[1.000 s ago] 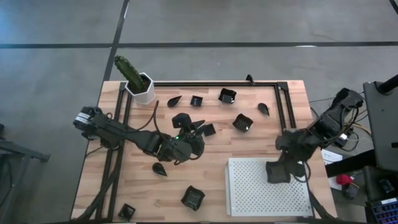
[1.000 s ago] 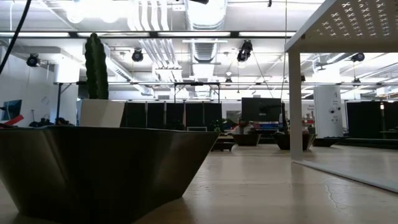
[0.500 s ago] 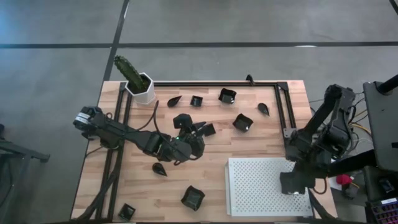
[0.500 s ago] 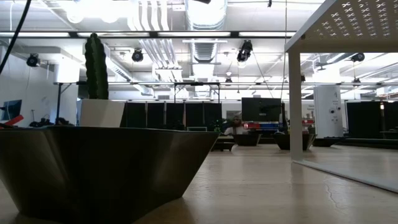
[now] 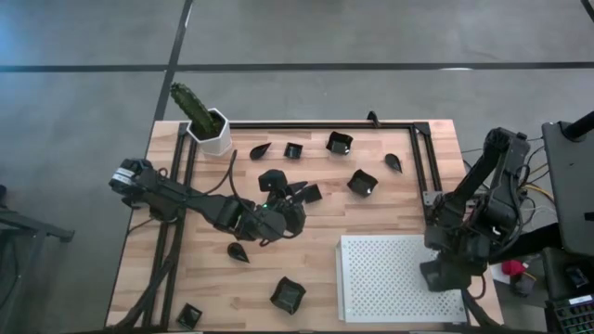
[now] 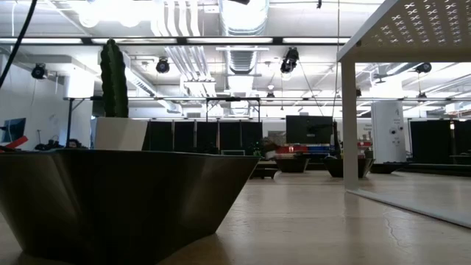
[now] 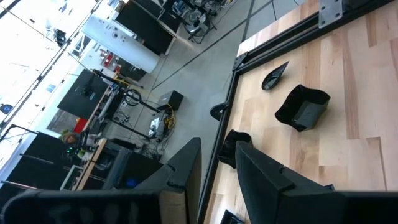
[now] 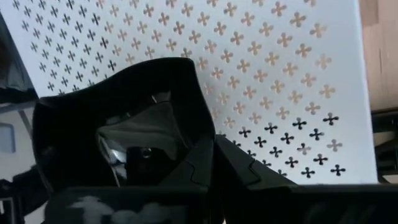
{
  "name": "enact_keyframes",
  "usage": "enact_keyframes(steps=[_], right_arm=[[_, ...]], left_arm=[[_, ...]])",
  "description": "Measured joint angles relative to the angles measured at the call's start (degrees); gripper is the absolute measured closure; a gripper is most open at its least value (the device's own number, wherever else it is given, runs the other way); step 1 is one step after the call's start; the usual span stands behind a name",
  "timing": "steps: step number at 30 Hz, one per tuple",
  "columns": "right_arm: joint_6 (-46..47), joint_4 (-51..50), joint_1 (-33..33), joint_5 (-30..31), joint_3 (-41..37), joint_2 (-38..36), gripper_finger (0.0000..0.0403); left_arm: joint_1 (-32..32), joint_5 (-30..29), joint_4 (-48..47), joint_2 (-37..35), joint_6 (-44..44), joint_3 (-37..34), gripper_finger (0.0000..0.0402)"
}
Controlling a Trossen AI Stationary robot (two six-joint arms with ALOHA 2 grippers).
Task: Pick & Place Mini shaped plates
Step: Put the distorted square plate on the shelf
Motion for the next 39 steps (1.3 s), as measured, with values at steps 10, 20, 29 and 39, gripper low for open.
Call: enact_keyframes(steps=[10, 20, 29, 39], right_arm=[[0.0, 0.3, 0.0, 0.3, 0.1, 0.0, 0.0394], [-1.5, 0.2, 0.0, 2.5, 3.7, 0.1, 0.0351], [-2.6, 0.2, 0.0, 2.3, 3.7, 0.1, 0.0328], [-5.3, 9.5, 0.8, 4.9, 3.4, 0.8, 0.0345]], left_arm=[[0.0, 0.0, 1.5, 0.0, -0.1, 0.0, 0.03], [0.0, 0.0, 1.6, 0.0, -0.1, 0.0, 0.03], [0.0, 0.0, 1.5, 0.0, 0.0, 0.0, 0.03], [0.0, 0.0, 1.5, 0.0, 0.0, 0.0, 0.03]])
